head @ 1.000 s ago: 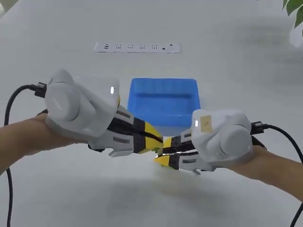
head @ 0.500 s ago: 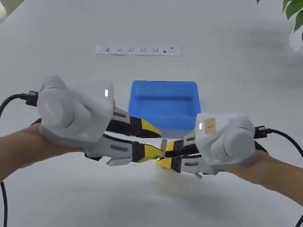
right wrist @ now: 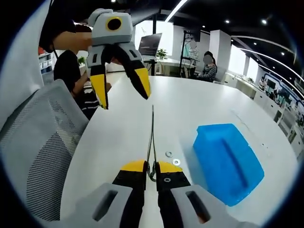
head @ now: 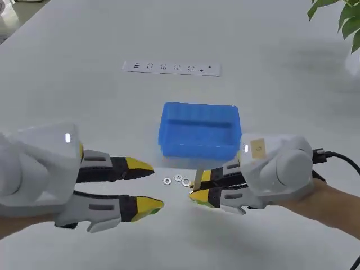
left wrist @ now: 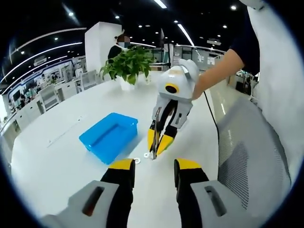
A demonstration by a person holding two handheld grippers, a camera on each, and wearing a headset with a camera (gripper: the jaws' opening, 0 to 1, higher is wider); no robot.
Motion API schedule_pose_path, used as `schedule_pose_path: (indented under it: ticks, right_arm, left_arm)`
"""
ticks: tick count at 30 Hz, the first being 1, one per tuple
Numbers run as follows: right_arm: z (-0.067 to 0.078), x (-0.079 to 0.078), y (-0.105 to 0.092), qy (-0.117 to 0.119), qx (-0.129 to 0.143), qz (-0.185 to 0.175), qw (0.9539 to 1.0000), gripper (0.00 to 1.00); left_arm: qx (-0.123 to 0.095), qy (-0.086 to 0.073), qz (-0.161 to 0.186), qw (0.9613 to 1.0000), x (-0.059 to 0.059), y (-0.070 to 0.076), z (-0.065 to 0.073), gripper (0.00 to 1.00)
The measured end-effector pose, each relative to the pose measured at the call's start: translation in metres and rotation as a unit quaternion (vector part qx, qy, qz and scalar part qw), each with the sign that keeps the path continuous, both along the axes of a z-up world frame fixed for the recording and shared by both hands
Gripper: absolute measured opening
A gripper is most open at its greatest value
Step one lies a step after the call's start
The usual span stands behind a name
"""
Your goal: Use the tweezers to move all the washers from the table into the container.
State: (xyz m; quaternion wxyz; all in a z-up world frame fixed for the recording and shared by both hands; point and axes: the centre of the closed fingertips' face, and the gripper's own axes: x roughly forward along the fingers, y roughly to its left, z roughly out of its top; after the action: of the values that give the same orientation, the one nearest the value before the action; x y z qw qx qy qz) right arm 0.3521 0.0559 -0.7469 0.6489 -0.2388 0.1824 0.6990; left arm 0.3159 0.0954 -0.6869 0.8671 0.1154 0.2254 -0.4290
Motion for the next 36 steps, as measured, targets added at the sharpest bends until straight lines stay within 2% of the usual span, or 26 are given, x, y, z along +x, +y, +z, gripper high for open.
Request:
schedule_pose_path:
  ticks: [3, 4, 5, 6, 7, 11, 12, 14, 15, 16, 19, 22, 23, 24, 25, 26, 27, 31, 36]
  right_arm:
    - [0.015, 0.001, 0.000, -0.004, 0.007, 0.013, 0.9999, 0.08]
    - [0.021, 0.003, 0.000, -0.008, 0.009, 0.018, 0.9998, 0.08]
    - [0.029, 0.005, 0.002, -0.012, 0.016, 0.022, 0.9996, 0.08]
    - [0.035, 0.007, 0.003, -0.013, 0.021, 0.022, 0.9995, 0.08]
    - [0.040, 0.010, 0.004, -0.012, 0.025, 0.022, 0.9994, 0.08]
    - [0.061, 0.027, 0.009, -0.023, 0.035, 0.020, 0.9989, 0.08]
    - [0.066, 0.034, 0.010, -0.034, 0.037, 0.021, 0.9985, 0.08]
    - [0.073, 0.047, 0.012, -0.032, 0.044, 0.008, 0.9985, 0.08]
    - [0.074, 0.052, 0.013, -0.031, 0.047, 0.004, 0.9984, 0.08]
    - [0.075, 0.058, 0.013, -0.034, 0.045, 0.002, 0.9984, 0.08]
    - [0.071, 0.073, 0.014, -0.042, 0.036, -0.003, 0.9985, 0.08]
    - [0.068, 0.082, 0.017, -0.044, 0.031, -0.004, 0.9985, 0.08]
    - [0.065, 0.086, 0.018, -0.048, 0.027, -0.003, 0.9985, 0.08]
    - [0.063, 0.089, 0.019, -0.049, 0.025, -0.002, 0.9985, 0.08]
    - [0.060, 0.092, 0.021, -0.048, 0.022, -0.002, 0.9986, 0.08]
    - [0.058, 0.095, 0.022, -0.049, 0.020, -0.001, 0.9986, 0.08]
    - [0.054, 0.099, 0.024, -0.051, 0.017, -0.001, 0.9985, 0.09]
    - [0.039, 0.111, 0.027, -0.052, 0.007, -0.002, 0.9986, 0.09]
    - [0.012, 0.126, 0.031, -0.055, -0.018, 0.005, 0.9983, 0.09]
  left_arm:
    - [-0.014, 0.004, 0.033, 0.9993, -0.007, 0.010, 0.002, 0.46]
    - [-0.016, 0.011, 0.043, 0.9989, -0.010, 0.013, 0.001, 0.51]
    - [-0.022, 0.027, 0.053, 0.9980, -0.016, 0.015, -0.001, 0.56]
    - [-0.027, 0.027, 0.054, 0.9978, -0.018, 0.015, 0.000, 0.61]
    - [-0.031, 0.020, 0.058, 0.9976, -0.021, 0.016, 0.002, 0.63]
    - [-0.038, 0.023, 0.071, 0.9965, -0.027, 0.020, 0.000, 0.64]
    - [-0.041, 0.022, 0.076, 0.9961, -0.027, 0.022, 0.000, 0.65]
    - [-0.054, 0.024, 0.078, 0.9953, -0.028, 0.021, 0.001, 0.68]
    - [-0.068, 0.028, 0.077, 0.9943, -0.029, 0.019, 0.003, 0.71]
    - [-0.070, 0.026, 0.078, 0.9942, -0.028, 0.019, 0.004, 0.73]
    - [-0.084, 0.017, 0.079, 0.9932, -0.026, 0.020, 0.009, 0.81]
    - [-0.101, -0.005, 0.081, 0.9916, -0.022, 0.023, 0.017, 0.86]
    - [-0.109, -0.016, 0.078, 0.9909, -0.021, 0.023, 0.021, 0.88]
    - [-0.127, -0.040, 0.073, 0.9884, -0.019, 0.022, 0.029, 0.89]
    - [-0.141, -0.042, 0.078, 0.9860, -0.018, 0.022, 0.031, 0.92]
    - [-0.157, -0.032, 0.090, 0.9830, -0.016, 0.023, 0.032, 0.95]
    - [-0.158, -0.031, 0.093, 0.9826, -0.015, 0.025, 0.031, 0.99]
    - [-0.132, -0.039, 0.107, 0.9847, -0.010, 0.035, 0.023, 0.99]
    - [-0.123, -0.042, 0.109, 0.9855, -0.005, 0.041, 0.022, 0.99]
